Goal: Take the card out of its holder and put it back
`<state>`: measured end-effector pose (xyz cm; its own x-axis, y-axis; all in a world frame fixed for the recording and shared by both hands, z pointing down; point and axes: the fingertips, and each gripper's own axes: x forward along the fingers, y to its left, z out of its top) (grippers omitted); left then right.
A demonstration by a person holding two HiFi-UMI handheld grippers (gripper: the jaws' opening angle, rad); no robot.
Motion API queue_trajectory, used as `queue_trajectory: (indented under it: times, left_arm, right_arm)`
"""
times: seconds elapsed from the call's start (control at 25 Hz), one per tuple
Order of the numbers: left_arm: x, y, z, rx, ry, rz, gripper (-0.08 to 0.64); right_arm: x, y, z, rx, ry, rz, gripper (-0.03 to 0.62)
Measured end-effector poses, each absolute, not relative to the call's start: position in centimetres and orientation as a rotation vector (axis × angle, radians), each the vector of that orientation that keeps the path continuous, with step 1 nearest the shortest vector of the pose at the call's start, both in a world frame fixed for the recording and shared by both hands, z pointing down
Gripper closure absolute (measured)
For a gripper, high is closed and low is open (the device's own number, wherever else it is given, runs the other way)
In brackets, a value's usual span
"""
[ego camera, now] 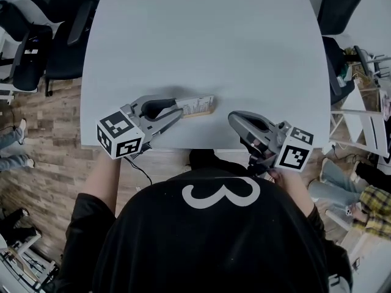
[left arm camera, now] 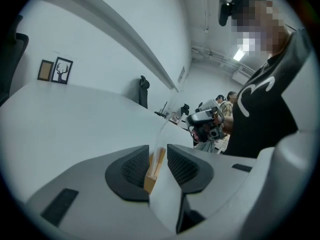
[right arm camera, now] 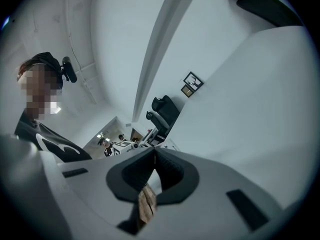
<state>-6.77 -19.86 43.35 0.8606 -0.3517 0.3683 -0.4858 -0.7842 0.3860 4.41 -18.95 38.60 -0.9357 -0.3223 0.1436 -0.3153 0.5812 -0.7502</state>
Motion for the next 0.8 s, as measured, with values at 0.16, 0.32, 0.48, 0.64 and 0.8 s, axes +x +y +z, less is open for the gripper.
queue_trajectory:
  times: [0.16,0.32,0.48,0.64,0.8]
  left_arm:
    - [-5.8,-19.5,44.0,2.580,-0.557,0.383,0.453]
    - [-5.2,-19.6,44.4,2.609,-0.517,0.397,0.469]
    - [-4.8,-19.3,44.4,2.630,-0.483,0.406,0.503]
    - [-4.6,-19.0,44.4,2.657,-0.464,0.411,0.514]
    - [-4.3,-19.3,44.1,2.672,-0.466,0.411,0.530]
  right_arm:
    - [4.7,-18.8,39.0,-0.561,2.785,-1.328,0.581]
    - [4.8,-18.6,39.4,-0.558,2.783,-1.336,0.581]
    - [5.0,-18.5,39.9,-0.568,2.769,-1.357,0.581]
    - [5.0,-18.5,39.9,-0.565,2.765,-1.360,0.581]
    - [5.0,-18.7,39.9,-0.563,2.774,-1.365,0.581]
